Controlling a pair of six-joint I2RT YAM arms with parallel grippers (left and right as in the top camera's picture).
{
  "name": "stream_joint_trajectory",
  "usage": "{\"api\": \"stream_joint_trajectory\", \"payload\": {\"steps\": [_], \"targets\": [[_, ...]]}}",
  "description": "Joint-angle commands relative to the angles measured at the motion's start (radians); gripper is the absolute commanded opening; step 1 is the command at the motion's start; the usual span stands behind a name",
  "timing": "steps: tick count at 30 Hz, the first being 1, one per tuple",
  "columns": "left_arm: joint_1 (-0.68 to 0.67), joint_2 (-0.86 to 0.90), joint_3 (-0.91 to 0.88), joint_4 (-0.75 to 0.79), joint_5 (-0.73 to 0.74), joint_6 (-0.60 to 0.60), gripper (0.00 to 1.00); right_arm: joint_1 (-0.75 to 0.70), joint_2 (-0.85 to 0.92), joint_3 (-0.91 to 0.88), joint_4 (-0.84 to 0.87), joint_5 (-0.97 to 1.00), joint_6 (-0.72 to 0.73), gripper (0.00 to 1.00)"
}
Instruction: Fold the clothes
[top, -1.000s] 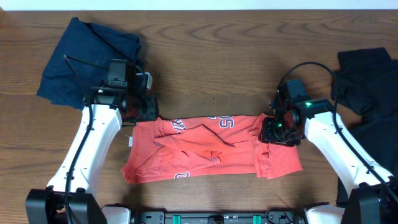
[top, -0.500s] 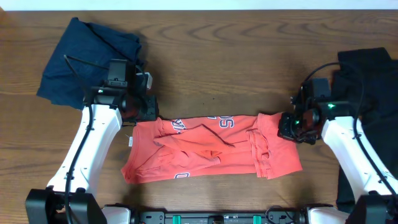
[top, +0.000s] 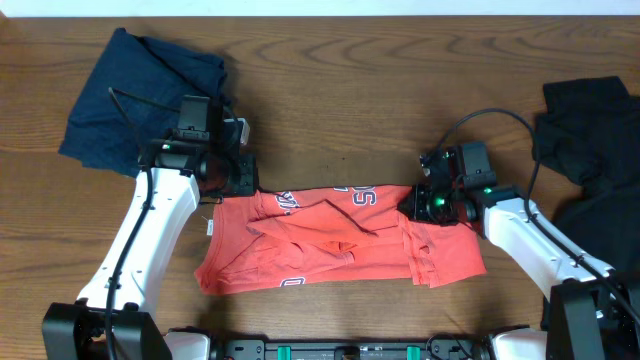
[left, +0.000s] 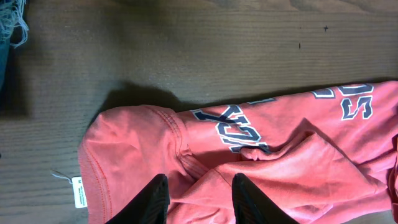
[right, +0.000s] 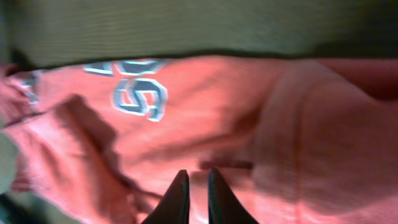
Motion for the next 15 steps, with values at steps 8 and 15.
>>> {"api": "stream_joint_trajectory", "payload": {"steps": [8, 15], "targets": [[-0.002, -0.013, 0.018, -0.023, 0.013, 0.014, 0.42, -0.245, -0.099, 0.245, -0.400, 0.102, -0.251, 0.69], [-0.002, -0.013, 0.018, -0.046, 0.013, 0.014, 0.59, -0.450, -0.061, 0.166, -0.430, 0.107, -0.336, 0.85]]}}
